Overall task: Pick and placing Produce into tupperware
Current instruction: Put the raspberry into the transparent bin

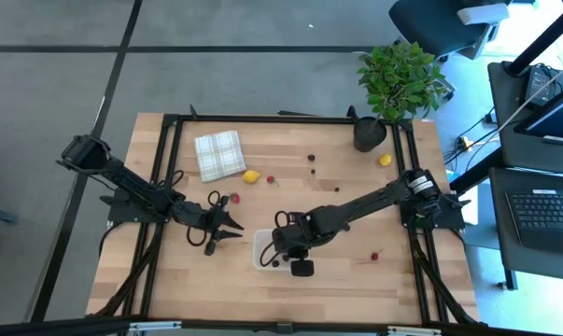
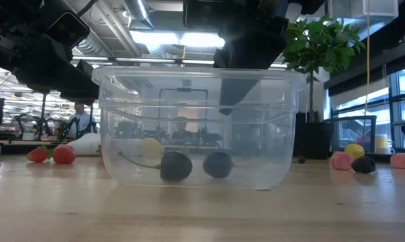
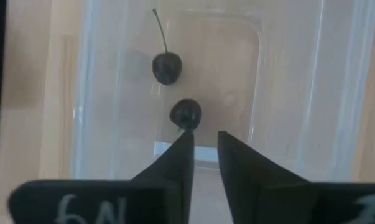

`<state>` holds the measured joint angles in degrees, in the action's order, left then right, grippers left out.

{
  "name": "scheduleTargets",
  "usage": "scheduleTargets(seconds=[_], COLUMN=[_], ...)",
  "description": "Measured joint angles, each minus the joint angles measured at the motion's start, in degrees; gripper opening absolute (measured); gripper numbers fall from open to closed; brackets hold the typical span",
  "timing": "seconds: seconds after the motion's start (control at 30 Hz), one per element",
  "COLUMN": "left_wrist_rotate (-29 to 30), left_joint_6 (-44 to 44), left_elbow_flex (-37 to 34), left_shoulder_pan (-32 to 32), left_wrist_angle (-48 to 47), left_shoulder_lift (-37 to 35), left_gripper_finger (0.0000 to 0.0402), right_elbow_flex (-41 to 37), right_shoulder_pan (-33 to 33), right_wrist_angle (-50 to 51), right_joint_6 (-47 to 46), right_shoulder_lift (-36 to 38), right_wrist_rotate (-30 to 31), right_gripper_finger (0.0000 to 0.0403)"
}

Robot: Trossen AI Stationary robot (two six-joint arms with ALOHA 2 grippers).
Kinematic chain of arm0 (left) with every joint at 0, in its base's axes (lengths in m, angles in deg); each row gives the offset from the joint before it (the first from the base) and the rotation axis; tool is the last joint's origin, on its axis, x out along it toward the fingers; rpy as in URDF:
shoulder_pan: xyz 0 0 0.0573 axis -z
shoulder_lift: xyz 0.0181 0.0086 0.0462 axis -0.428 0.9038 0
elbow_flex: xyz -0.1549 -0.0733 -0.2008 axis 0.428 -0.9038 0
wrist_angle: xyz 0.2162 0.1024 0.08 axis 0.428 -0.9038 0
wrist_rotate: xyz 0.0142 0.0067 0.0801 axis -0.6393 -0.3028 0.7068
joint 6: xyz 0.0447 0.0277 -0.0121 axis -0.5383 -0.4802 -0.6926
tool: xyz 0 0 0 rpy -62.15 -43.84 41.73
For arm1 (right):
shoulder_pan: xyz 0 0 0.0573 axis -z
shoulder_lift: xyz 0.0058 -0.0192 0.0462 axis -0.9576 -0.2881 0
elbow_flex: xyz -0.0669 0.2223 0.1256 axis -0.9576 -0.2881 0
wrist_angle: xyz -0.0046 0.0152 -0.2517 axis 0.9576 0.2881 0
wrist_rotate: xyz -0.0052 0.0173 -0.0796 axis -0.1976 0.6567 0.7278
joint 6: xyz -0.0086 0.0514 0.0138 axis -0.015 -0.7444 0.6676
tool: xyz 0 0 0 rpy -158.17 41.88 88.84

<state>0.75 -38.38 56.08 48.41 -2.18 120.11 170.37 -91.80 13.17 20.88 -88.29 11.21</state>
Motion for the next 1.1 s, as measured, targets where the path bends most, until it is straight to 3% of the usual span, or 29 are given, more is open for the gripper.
scheduleTargets(seconds=[0.23,0.4,0.6,0.9,1.1], left_wrist_rotate=[0.00,-0.02,-0.20,-0.22,-0.20], left_joint_6=[2.33,2.36,2.36,2.38,2.53], left_elbow_flex=[0.00,0.00,0.00,0.00,0.00], left_shoulder_pan=[0.00,0.00,0.20,0.37,0.37], left_wrist_angle=[0.00,0.02,0.06,0.09,0.09], left_shoulder_lift=[0.00,0.00,0.00,0.00,0.00], left_gripper_finger=[0.0078,0.0071,0.0065,0.0084,0.0099], right_elbow_flex=[1.70,7.20,8.30,7.63,7.54], right_shoulder_pan=[0.09,-1.67,-5.56,-13.48,-17.35], right_wrist_angle=[1.76,6.44,11.40,28.46,43.48], right_joint_6=[-1.53,-2.95,-5.84,-21.41,-34.96], right_shoulder_lift=[0.04,1.87,9.37,17.61,17.99], right_wrist_rotate=[-0.18,0.58,13.65,31.71,33.91], right_gripper_finger=[0.0160,0.0193,0.0202,0.0198,0.0198])
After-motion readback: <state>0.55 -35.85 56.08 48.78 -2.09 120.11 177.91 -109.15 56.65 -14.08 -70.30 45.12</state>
